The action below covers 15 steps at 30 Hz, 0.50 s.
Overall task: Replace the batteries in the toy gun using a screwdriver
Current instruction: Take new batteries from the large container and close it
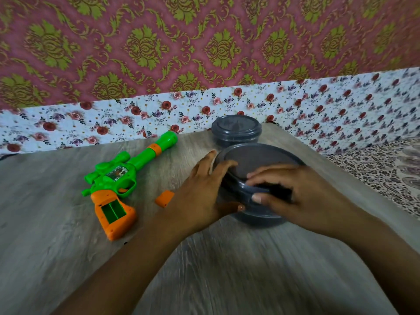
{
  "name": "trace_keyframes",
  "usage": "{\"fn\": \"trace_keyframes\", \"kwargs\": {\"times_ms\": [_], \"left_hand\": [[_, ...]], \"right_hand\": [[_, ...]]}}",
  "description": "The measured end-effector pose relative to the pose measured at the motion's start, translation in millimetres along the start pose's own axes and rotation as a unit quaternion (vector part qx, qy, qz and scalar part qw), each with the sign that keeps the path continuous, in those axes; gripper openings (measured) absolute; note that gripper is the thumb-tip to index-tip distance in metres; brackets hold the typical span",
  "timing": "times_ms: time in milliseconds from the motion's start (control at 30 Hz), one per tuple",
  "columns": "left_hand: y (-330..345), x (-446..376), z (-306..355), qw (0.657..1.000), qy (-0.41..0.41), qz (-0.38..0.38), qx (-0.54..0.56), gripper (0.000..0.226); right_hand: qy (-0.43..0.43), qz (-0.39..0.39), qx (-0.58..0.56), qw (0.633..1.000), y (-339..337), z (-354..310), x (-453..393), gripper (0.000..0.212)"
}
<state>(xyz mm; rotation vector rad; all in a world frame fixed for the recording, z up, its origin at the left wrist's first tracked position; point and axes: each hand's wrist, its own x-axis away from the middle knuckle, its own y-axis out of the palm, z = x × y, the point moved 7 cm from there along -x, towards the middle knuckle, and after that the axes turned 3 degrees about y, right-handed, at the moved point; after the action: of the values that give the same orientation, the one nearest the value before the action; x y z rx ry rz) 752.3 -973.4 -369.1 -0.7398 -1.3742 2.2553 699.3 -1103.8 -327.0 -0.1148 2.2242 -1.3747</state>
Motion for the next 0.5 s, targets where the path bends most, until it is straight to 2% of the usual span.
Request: {"fn": "trace_keyframes", "kwargs": {"times_ms": [33, 100, 200, 233, 300, 400, 500], "left_hand": [[-1, 0, 2, 1.000, 0.012, 0.001, -0.011, 0.082], [-1, -1, 5, 0.999, 0.030, -0.003, -0.032, 0.079], [6, -3, 7, 0.994, 0.048, -0.047, -0.087, 0.091], [9, -3, 7, 0.990, 0.052, -0.064, -0.113, 0.094], [15, -2, 9, 0.981, 0.067, -0.072, -0.170, 0.090], [23, 0, 11, 0.968, 0.071, -0.066, -0.231, 0.072], [24, 0, 8, 0.955, 0.085, -0.079, -0.272, 0.066]], "right_hand": [[0.005, 0.005, -0.034, 0.999, -3, 3, 1, 0.041], [0.021, -0.020, -0.019, 0.999, -3, 14, 1, 0.062], [0.081, -0.174, 0.124, 0.974, 19, 39, 6, 0.109], [0.090, -0.204, 0.176, 0.959, 25, 46, 8, 0.116], [0.080, -0.189, 0.220, 0.954, 30, 53, 10, 0.115], [0.048, -0.133, 0.229, 0.963, 32, 51, 14, 0.107], [0.026, -0.105, 0.244, 0.964, 33, 51, 16, 0.101]]}}
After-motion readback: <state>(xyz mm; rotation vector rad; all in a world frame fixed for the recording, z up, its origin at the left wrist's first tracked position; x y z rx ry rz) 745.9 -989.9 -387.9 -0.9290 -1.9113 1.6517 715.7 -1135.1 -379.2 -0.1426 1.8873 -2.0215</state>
